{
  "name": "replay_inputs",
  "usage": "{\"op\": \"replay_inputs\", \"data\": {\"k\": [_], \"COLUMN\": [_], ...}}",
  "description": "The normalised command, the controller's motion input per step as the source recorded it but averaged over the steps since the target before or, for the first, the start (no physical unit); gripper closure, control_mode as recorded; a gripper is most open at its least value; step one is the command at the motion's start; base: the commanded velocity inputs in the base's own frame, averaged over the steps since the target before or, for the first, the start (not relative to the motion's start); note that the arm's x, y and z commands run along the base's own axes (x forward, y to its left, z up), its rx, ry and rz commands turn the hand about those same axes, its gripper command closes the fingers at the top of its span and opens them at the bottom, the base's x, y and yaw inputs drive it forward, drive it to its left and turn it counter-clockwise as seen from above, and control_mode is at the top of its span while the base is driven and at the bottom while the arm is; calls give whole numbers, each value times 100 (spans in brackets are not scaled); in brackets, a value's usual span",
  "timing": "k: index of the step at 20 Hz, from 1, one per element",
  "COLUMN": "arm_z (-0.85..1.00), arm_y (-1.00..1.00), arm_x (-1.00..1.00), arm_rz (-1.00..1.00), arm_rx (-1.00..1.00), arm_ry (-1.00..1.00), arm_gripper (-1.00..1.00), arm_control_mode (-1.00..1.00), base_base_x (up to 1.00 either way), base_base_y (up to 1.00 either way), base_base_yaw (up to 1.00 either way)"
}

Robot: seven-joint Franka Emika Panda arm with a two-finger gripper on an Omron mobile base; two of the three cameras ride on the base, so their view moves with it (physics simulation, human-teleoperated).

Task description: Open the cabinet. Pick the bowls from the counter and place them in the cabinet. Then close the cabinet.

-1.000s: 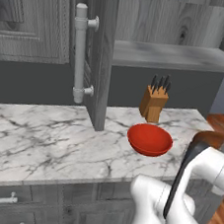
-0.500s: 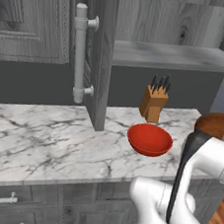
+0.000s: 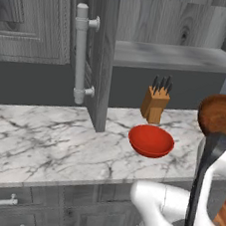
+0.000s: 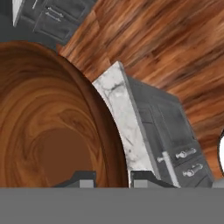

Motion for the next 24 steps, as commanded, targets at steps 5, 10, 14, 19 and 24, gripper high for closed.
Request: {"op": "replay_inputs", "data": {"k": [5,10,14,19,24], "arm_z": [32,39,34,37,28], "arm_y": [2,1,15,18,21], "arm_x": [13,24,39,31,28], "arm_rz": [23,22,6,10,29], "arm_rx": [0,0,-9,-5,-1], "arm_ry": [-11,0,0,0,0], "arm_gripper": [100,100,100,100,100], "arm_control_mode": [-100,-100,-100,-100,-100], "base_base_x": [0,0,0,0,0], "base_base_y": [0,0,0,0,0], "base_base_yaw": [0,0,0,0,0]}}
